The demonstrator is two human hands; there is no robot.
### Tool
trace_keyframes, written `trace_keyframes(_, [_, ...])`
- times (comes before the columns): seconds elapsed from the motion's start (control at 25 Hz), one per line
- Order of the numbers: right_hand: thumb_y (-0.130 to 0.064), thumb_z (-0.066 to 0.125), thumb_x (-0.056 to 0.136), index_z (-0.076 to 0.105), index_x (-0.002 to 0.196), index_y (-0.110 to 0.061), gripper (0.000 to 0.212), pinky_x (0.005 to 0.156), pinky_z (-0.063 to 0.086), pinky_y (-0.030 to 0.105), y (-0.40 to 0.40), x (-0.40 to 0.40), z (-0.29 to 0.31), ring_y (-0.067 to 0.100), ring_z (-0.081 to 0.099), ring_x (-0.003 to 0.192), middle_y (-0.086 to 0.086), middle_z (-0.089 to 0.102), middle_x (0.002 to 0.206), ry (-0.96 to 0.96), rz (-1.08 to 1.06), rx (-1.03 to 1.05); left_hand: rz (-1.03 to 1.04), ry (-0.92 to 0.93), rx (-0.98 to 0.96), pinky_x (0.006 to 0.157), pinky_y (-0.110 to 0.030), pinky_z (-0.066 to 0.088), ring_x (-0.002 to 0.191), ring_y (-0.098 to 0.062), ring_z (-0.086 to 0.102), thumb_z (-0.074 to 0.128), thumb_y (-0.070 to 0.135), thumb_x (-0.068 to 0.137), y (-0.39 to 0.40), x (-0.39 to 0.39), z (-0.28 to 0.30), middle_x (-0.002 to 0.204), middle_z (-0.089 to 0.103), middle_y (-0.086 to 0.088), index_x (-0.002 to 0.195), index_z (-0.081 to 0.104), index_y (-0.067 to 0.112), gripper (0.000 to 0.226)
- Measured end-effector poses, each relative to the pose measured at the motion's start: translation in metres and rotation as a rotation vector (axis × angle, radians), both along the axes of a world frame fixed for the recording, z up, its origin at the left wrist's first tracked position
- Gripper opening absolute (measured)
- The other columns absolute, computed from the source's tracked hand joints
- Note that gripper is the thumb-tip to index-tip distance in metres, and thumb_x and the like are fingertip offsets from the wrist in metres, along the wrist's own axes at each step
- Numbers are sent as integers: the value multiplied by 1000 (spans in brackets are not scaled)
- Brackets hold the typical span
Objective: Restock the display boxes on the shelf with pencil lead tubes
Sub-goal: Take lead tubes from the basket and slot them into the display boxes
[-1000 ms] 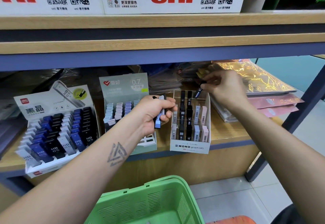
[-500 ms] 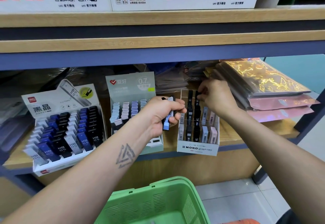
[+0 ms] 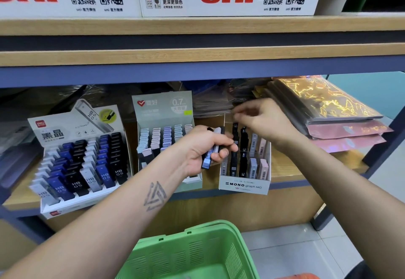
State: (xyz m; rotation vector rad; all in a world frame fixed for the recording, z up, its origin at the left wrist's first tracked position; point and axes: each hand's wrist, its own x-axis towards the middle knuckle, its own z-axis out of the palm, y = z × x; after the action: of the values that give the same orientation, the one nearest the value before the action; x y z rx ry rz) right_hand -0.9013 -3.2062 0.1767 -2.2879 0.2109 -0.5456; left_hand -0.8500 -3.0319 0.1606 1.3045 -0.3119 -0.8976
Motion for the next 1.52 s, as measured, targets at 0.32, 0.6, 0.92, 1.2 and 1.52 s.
trace_keyframes(0.32, [5, 70, 87, 74, 99, 4, 12, 63, 57, 22, 6, -17, 6, 16, 65, 65, 11, 72, 76, 114, 177, 606, -95, -13, -18, 34, -14, 35, 51, -14, 51, 58, -5, 95, 9, -8, 1, 89, 67, -25, 107, 59, -3, 13])
trace_keyframes(0.6, [8, 64, 91, 73, 105, 1, 19, 70, 59, 23, -8, -23, 5, 20, 73, 79, 16, 75, 87, 96, 182, 598, 44, 20, 9, 34, -15, 34, 45, -12, 49, 56, -4, 96, 13, -4, 1, 91, 69, -28, 107, 58, -6, 11])
trace_keyframes(0.92, [8, 73, 82, 77, 93, -8, 20, 87, 58, 40, -21, -27, 4, 26, 71, 91, 17, 75, 97, 87, 225, 393, 185, -158, 64, 33, -17, 32, 41, -11, 47, 69, -14, 83, 4, -5, -5, 55, 57, -7, 108, 61, -7, 28])
trace_keyframes(1.2, [-11, 82, 82, 77, 89, -12, 9, 74, 57, 24, -6, -31, 12, 13, 71, 80, 1, 76, 85, 170, 301, 76, 176, -273, 67, 34, -18, 32, 39, -11, 46, 71, -10, 84, 4, -6, 1, 50, 53, -6, 104, 66, -5, 21])
trace_keyframes(1.52, [-5, 76, 87, 71, 114, -11, 28, 72, 60, 32, -10, -27, 21, 25, 75, 77, 11, 75, 83, 11, 207, 258, 186, -176, 35, 35, -16, 32, 37, -9, 44, 67, -10, 87, 1, -3, 4, 63, 60, -14, 109, 64, -6, 22])
